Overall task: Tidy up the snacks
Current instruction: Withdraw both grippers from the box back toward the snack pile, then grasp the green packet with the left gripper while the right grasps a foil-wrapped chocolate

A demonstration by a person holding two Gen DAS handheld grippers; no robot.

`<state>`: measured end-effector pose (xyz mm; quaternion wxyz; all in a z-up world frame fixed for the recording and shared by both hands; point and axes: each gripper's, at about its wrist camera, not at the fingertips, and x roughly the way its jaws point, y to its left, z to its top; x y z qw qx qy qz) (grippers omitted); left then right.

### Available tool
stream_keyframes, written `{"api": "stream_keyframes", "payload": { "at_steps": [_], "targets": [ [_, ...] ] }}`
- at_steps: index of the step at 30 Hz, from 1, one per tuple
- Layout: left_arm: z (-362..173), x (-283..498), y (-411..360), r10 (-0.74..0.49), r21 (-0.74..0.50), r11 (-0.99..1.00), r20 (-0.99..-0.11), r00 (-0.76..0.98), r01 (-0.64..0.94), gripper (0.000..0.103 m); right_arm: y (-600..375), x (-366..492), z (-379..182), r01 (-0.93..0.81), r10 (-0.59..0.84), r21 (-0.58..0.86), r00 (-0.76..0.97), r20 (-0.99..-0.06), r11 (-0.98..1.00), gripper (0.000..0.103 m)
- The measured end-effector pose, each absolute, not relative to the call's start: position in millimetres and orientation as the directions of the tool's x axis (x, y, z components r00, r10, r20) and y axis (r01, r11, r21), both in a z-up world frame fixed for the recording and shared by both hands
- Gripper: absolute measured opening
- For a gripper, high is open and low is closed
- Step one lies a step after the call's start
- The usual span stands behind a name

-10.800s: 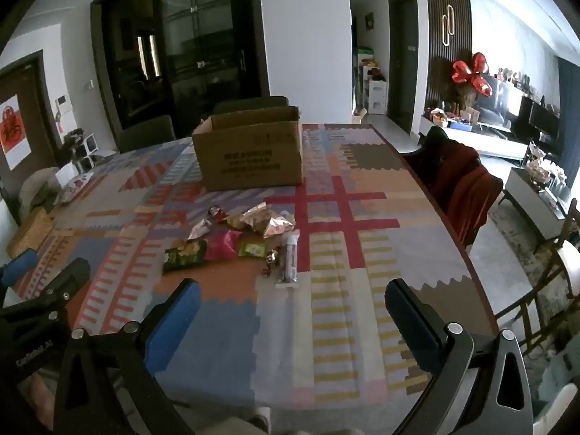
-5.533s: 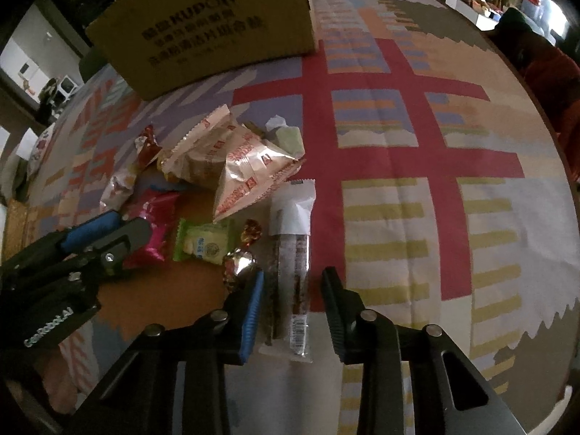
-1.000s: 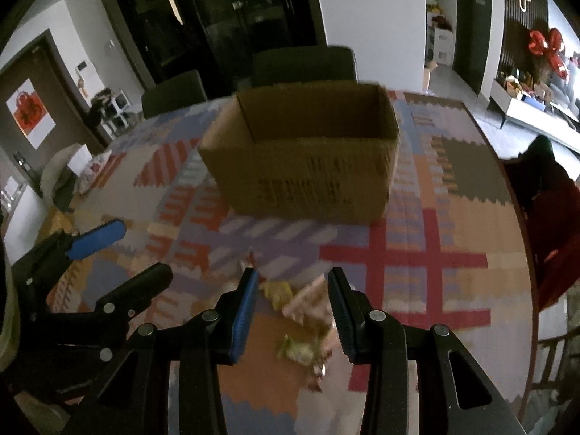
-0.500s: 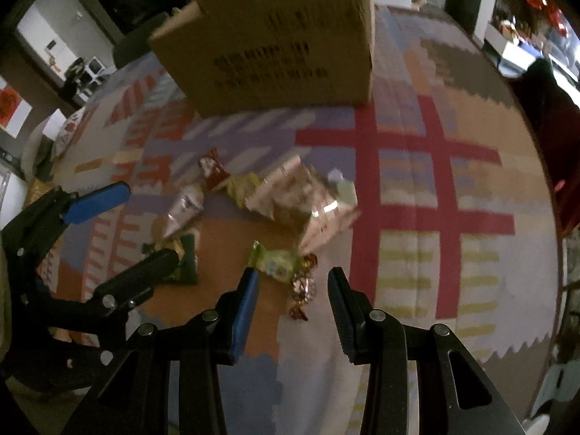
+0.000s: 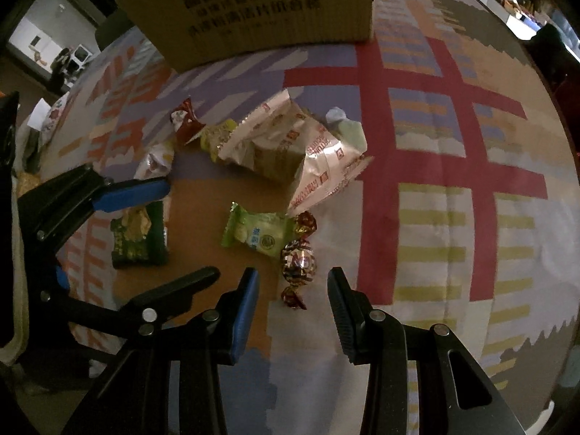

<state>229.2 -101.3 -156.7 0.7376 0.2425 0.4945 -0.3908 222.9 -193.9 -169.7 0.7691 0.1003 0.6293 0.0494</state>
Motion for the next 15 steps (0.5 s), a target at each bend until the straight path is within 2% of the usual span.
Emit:
{"api": "stream_keyframes", "payload": {
  "at_steps": [10,15],
  "targets": [
    [-171,234,-126,-0.324,-0.015,0.483,-0.932,0.163,0.876,0.07,-203,226,-180,0.093,0.211,0.233,0.204,-0.956,0.968,0.04],
    [-178,237,-132,-0.322,-0.04,0.491,-0.936,0.139,0.87,0.062,-206,227,-181,0.098,0.213,0.238,0.214,-0.953,0.966,0.033]
  ]
}}
